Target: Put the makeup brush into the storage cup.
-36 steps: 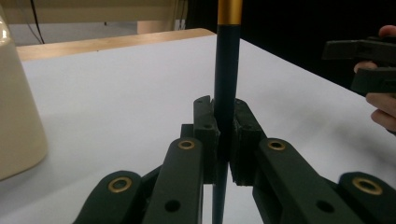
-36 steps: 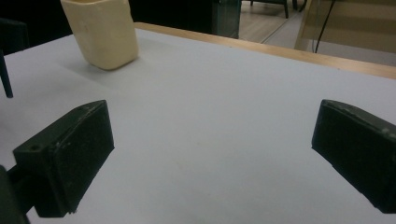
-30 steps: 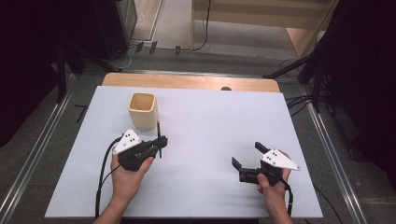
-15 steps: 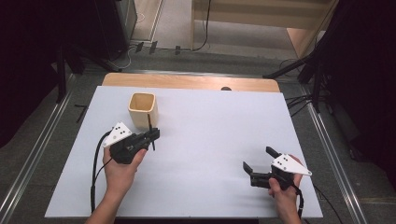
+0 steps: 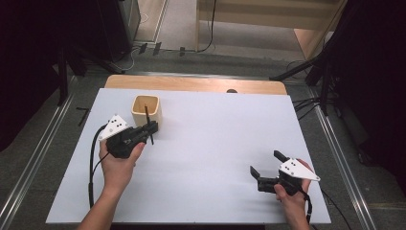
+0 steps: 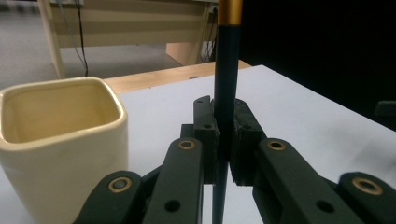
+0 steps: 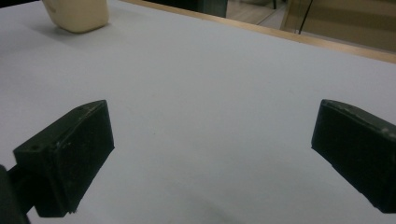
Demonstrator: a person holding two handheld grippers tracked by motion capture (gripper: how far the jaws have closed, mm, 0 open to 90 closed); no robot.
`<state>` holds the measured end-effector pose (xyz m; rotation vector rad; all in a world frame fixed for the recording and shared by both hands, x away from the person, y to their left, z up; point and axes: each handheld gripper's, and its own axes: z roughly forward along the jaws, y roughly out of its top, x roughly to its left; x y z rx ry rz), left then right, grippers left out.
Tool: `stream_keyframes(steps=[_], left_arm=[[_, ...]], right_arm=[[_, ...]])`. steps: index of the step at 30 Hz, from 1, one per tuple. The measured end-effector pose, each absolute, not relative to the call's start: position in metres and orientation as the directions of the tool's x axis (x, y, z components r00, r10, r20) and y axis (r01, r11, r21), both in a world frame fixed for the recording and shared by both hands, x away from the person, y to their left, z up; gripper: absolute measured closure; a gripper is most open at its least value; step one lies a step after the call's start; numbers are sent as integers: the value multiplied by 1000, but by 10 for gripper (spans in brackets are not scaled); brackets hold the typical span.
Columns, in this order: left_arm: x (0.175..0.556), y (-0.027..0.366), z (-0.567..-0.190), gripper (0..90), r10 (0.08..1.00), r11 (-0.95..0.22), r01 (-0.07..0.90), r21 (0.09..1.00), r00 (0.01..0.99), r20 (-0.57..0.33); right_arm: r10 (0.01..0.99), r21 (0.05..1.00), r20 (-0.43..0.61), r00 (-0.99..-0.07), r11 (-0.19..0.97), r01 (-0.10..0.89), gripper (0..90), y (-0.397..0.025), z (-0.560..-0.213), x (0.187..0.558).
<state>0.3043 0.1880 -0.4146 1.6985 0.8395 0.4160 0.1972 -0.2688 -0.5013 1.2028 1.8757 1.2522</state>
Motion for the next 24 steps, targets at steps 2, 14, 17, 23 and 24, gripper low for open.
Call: stream_keyframes(steps=[2, 14, 17, 23, 24], left_arm=[[307, 189, -412, 846, 719, -97, 316, 944, 678, -152], [322, 191, -402, 846, 725, -86, 309, 947, 672, -153], [325, 191, -400, 846, 727, -87, 306, 948, 671, -150], [329, 191, -394, 846, 731, -92, 298, 950, 669, -138], [330, 191, -393, 846, 732, -93, 294, 951, 668, -135]], right_arm=[[904, 918, 21, -428, 152, 366, 0, -269, -502, 197], [902, 915, 24, -430, 153, 372, 0, -271, -506, 199], [902, 915, 21, -432, 157, 373, 0, -271, -506, 199], [903, 913, 21, -430, 158, 376, 0, -272, -508, 200], [903, 913, 19, -428, 159, 376, 0, -272, -508, 200]])
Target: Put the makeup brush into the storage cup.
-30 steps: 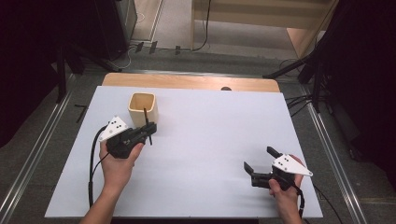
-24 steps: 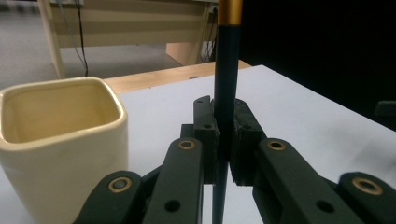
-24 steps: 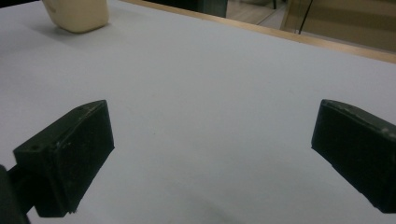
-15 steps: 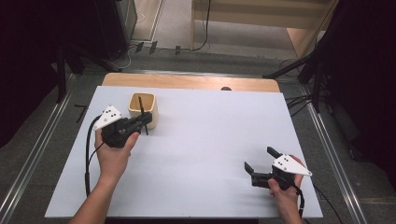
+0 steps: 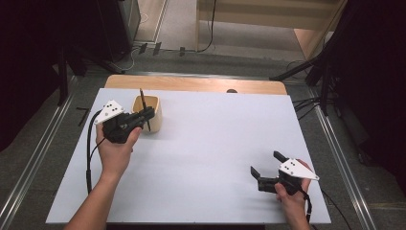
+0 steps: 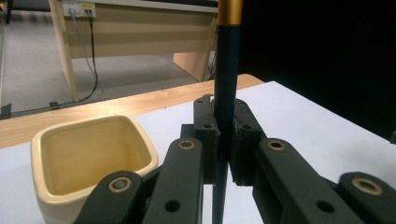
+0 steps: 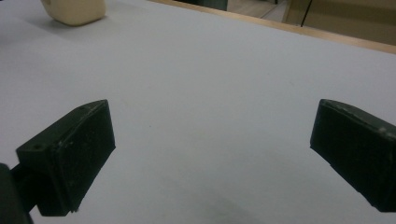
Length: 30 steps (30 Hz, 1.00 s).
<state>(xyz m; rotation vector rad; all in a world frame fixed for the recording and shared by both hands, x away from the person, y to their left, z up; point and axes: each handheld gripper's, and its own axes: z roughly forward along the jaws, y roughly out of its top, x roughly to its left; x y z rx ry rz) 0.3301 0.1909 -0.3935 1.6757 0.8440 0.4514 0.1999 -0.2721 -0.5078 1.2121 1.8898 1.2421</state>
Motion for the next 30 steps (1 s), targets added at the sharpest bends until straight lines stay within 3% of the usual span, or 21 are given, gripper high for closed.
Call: stream_keyframes(steps=[30], left_arm=[[374, 198, -385, 845, 791, -55, 253, 966, 602, -113]], right_arm=[[906, 919, 26, -422, 145, 367, 41, -272, -509, 199]])
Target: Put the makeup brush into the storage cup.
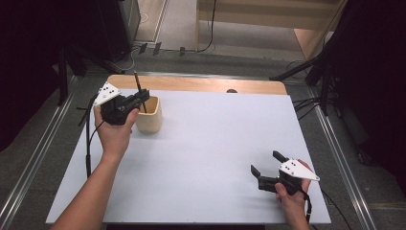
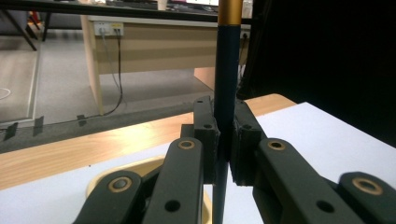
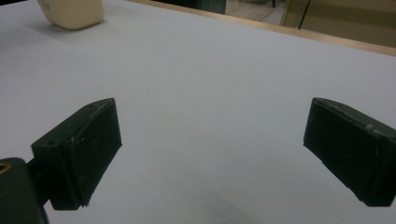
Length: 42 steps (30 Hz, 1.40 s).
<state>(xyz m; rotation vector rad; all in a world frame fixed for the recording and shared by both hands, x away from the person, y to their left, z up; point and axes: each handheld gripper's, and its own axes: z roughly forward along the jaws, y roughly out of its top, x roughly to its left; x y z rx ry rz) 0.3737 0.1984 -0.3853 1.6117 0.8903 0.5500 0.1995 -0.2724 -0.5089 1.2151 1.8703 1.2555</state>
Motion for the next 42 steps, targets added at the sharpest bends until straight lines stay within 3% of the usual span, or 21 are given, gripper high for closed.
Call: stream_keyframes(steps=[18, 42], left_arm=[[393, 196, -406, 845, 830, -57, 262, 963, 549, -101], [401, 197, -438, 842, 858, -109, 370, 922, 504, -101]], right_arm=[[905, 915, 22, -424, 153, 373, 41, -271, -510, 201], [907, 908, 24, -421, 157, 388, 53, -270, -512, 202]])
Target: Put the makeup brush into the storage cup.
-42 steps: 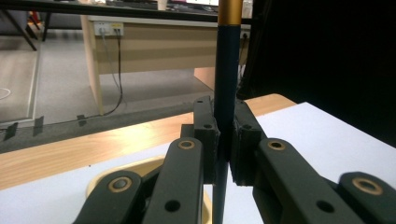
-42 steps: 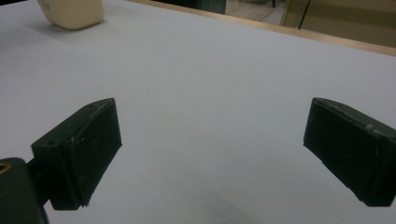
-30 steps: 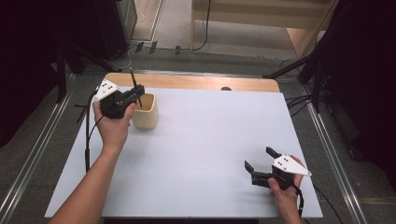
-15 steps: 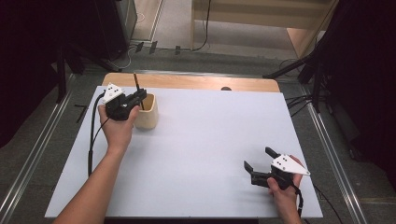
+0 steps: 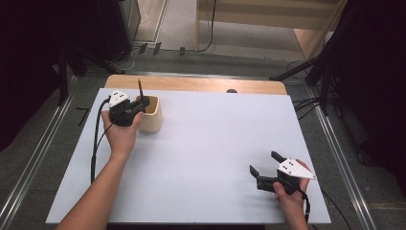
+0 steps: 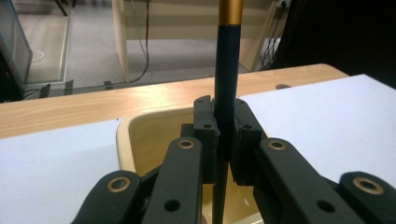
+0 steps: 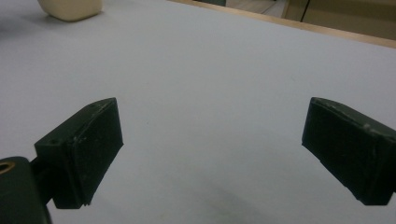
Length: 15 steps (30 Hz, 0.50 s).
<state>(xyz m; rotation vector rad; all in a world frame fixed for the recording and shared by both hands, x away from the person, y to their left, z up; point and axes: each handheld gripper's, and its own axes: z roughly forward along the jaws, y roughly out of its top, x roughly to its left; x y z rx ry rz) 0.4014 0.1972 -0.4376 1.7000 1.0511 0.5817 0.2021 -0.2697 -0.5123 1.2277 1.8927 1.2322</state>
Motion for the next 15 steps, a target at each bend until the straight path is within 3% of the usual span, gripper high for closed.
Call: stream_keyframes(steps=[8, 15], left_arm=[[399, 194, -436, 831, 877, -151, 369, 917, 477, -48], [399, 194, -436, 653, 860, -142, 381, 914, 504, -77]], right_arm=[[909, 906, 20, -416, 160, 392, 61, -269, -513, 203], [910, 905, 21, -415, 160, 395, 62, -269, -513, 203]])
